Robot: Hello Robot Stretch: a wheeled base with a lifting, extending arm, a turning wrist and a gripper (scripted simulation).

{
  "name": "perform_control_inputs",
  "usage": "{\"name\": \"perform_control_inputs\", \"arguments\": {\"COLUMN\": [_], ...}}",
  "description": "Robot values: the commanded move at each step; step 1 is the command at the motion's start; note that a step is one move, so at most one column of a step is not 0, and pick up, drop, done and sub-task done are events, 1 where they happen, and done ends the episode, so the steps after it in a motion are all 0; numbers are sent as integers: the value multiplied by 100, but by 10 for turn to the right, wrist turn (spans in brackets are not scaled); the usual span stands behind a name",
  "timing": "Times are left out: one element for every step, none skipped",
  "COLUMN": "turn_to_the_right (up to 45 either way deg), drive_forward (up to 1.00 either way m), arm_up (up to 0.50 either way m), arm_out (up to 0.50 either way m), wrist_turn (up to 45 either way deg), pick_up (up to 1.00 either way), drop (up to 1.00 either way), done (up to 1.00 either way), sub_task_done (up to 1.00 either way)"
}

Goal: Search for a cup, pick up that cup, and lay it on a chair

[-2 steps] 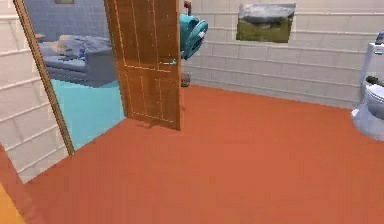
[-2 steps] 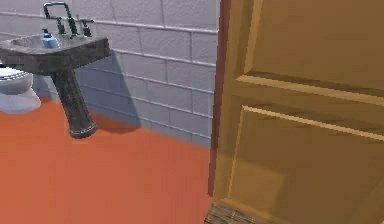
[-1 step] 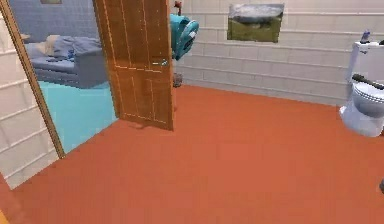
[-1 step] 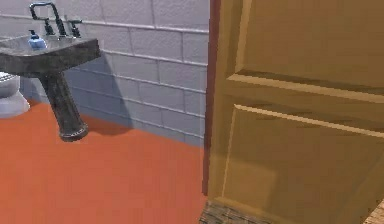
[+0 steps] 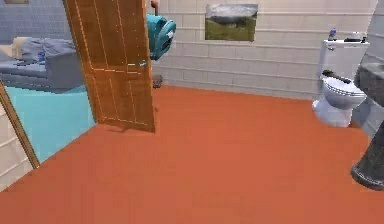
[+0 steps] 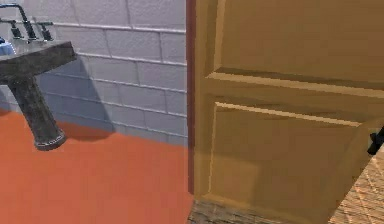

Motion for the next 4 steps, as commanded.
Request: {"name": "perform_control_inputs", "arguments": {"turn_to_the_right": [0,-150,0,-150], "drive_forward": [45,0,15,0], "arm_up": [0,0,0,0], "arm_out": [0,0,0,0], "wrist_turn": [0,0,0,0], "pick_up": [0,0,0,0], "drop": [0,0,0,0], "done": [0,0,0,0], "sub_task_done": [0,0,0,0]}}
